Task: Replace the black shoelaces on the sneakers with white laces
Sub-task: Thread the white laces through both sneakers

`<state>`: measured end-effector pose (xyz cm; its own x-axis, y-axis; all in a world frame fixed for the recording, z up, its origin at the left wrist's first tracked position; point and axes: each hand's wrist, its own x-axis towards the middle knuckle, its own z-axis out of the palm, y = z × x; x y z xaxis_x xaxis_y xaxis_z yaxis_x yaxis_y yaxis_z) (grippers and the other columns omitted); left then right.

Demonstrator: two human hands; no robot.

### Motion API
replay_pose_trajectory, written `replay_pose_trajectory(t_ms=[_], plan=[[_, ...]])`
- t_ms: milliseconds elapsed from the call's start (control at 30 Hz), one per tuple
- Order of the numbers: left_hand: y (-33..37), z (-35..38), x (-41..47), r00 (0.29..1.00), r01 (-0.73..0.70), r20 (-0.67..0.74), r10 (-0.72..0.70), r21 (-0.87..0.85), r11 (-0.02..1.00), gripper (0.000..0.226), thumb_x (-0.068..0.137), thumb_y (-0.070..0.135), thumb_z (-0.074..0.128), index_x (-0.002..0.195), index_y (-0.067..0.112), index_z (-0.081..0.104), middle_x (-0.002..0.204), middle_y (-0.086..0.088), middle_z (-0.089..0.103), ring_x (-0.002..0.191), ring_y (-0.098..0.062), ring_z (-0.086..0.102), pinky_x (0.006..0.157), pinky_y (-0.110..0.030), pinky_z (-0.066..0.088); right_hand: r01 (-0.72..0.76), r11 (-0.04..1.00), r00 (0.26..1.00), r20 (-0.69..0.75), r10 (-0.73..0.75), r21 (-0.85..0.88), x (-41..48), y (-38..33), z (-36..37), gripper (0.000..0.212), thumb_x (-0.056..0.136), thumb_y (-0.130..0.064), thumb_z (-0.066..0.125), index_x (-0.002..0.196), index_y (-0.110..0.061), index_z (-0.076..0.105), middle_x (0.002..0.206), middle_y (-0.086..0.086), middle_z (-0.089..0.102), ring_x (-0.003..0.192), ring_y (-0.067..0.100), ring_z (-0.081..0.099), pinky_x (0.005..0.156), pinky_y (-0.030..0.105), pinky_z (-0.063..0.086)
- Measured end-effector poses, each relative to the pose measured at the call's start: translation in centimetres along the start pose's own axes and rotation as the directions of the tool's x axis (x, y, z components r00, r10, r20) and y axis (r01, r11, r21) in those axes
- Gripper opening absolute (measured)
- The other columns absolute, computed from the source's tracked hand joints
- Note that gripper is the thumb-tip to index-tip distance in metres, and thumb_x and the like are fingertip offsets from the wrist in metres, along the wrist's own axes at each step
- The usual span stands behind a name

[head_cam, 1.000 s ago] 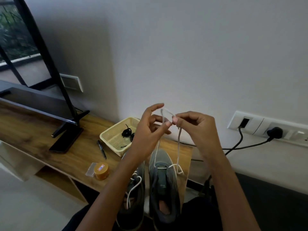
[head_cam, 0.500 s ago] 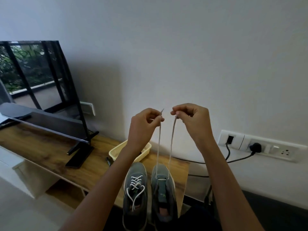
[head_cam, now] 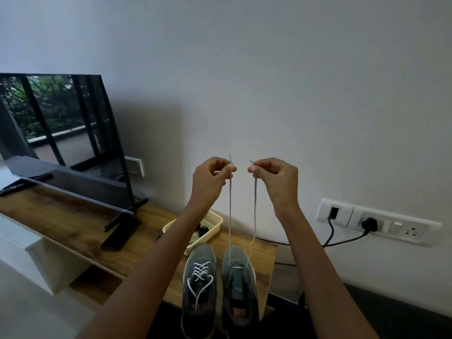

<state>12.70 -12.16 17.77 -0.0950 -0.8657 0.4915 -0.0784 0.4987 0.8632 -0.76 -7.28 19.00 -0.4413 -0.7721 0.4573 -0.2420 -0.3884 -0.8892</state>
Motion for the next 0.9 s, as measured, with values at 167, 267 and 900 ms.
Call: replay_pose_trajectory(t_ms=[167,267,900], plan=[[0.3,-0.3,0.3,0.999,0.037,-0.014,-0.037,-0.029,0.999,0.007,0.090,0.019,0.062,0.094,0.014,0.066,0.094,-0.003,0.069,0.087,-0.015,0.067,0.070,-0.020,0.054,-0.008,1.000,1.000,-0.012,0.008,0.028,0.5,-0.8,0.2,0.007,0.078,-0.006,0.073,0.082,-0.011,0.071,0.073,-0.003,0.067,0.068,0.003,0.061,0.065,0.013,0.047],[0.5,-0.4,0.5,0.998,0.055,-0.019,-0.056,-0.058,0.997,0.004,0.090,0.019,0.062,0.091,0.017,0.065,0.095,-0.004,0.069,0.087,-0.015,0.067,0.071,-0.020,0.054,0.000,0.998,1.000,-0.004,0.000,0.065,0.6,-1.1,0.1,0.007,0.078,-0.004,0.072,0.080,-0.011,0.070,0.069,-0.004,0.065,0.061,-0.004,0.059,0.061,0.008,0.045],[-19.2,0.8,-6.2,0.943,0.291,0.023,-0.333,0.433,0.853,0.014,0.094,0.013,0.048,0.090,0.027,0.048,0.072,0.006,0.065,0.056,-0.007,0.057,0.060,-0.032,0.050,-0.469,0.875,0.876,0.056,0.478,-0.120,-2.5,18.4,0.1,0.010,0.082,0.003,0.065,0.073,-0.003,0.064,0.067,0.007,0.061,0.057,0.017,0.057,0.054,0.023,0.050]])
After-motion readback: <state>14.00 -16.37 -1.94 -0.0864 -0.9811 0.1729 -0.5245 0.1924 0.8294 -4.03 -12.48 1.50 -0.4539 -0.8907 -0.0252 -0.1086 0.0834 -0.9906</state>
